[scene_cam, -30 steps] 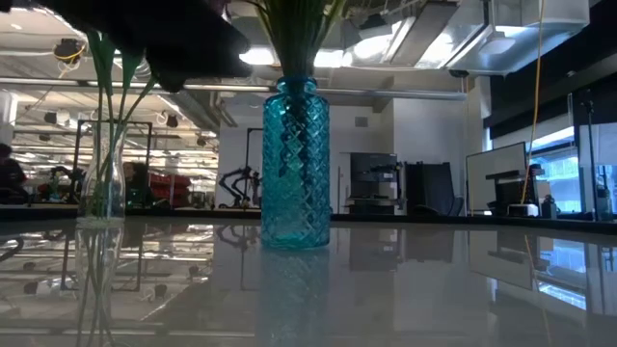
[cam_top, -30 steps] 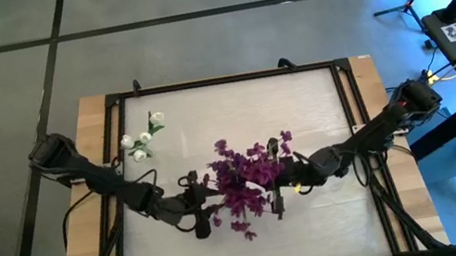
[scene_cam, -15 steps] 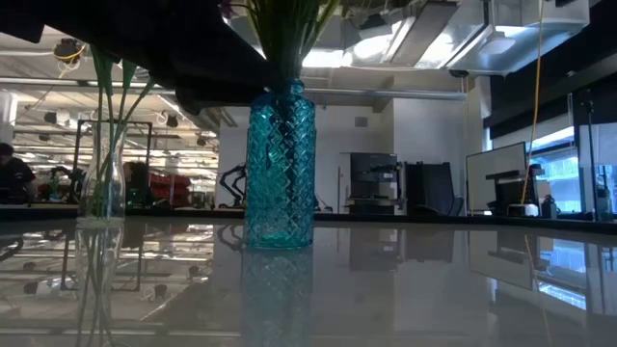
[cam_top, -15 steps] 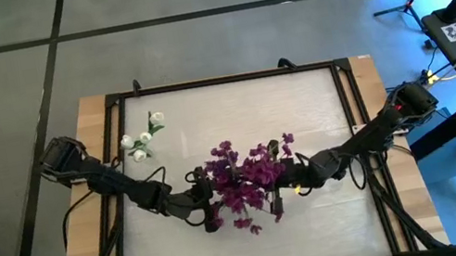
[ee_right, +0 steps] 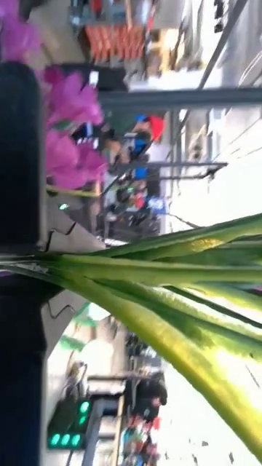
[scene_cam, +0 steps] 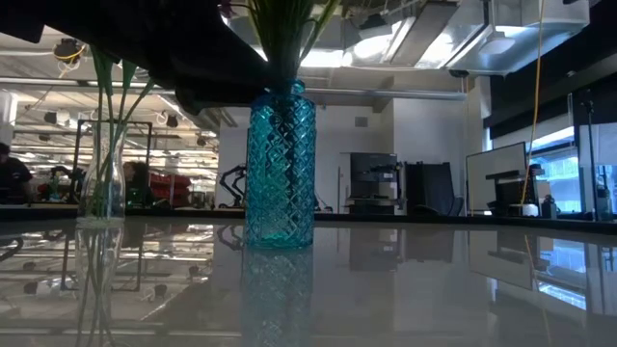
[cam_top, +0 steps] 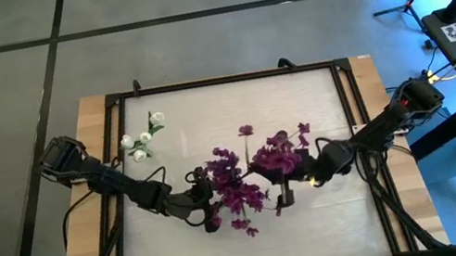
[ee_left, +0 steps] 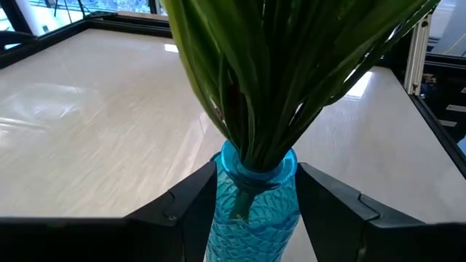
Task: Sort flowers into vase by color
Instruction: Put the violet flower into the transparent blue vase
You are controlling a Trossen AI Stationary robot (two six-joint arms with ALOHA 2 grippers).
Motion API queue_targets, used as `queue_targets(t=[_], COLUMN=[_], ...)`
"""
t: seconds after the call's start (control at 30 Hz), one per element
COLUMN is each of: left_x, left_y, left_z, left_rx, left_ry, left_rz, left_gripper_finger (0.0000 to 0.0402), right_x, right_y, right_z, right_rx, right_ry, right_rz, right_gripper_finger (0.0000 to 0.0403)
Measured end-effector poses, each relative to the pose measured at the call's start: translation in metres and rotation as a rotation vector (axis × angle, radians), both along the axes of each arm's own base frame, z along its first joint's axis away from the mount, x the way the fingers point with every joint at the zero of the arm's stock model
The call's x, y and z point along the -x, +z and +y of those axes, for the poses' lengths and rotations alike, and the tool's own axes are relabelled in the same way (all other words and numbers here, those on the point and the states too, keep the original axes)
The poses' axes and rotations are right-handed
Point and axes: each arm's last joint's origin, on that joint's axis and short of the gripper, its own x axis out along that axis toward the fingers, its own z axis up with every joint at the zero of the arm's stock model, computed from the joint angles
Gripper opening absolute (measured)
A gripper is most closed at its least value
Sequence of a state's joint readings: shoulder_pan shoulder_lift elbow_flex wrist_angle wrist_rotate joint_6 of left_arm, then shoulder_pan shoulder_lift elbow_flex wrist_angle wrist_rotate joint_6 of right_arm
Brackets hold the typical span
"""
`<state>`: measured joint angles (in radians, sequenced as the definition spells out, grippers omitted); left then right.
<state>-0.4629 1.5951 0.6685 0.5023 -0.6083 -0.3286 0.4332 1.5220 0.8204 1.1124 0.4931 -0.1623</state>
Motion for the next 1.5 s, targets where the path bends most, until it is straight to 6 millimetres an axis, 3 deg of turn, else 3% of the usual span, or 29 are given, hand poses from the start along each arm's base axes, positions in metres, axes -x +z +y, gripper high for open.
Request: queue_targets(t=[0.17, 0.77, 1.03, 1.3, 1.5], left_x=[0.000, -0.003, -0.003, 0.011, 0.018], left_y=[0.000, 0.000, 0.001, 0.017, 0.013], left_z=[0.000, 0.006, 0.006, -0.003, -0.008], left_rx=[0.001, -0.002, -0.026, -0.089, -0.104], left_ry=[-0.003, 0.022, 0.007, -0.077, -0.109], left_rz=[0.001, -0.005, 0.001, 0.006, 0.069], left_gripper_finger=[0.0183, 0.0183, 0.0183, 0.0183, 0.0183], right_x=[0.002, -0.014, -0.014, -0.024, -0.029], right_y=[0.004, -0.031, -0.029, -0.012, -0.005], right_z=[0.002, 0.008, 0.009, 0.013, 0.015], right_rx=[0.002, 0.051, 0.075, 0.112, 0.131], right_ry=[0.106, 0.081, 0.087, 0.088, 0.085], right_rz=[-0.053, 0.167, 0.147, 0.170, 0.204], right_gripper_finger=[0.0017, 0.0017, 0.0017, 0.0017, 0.0017])
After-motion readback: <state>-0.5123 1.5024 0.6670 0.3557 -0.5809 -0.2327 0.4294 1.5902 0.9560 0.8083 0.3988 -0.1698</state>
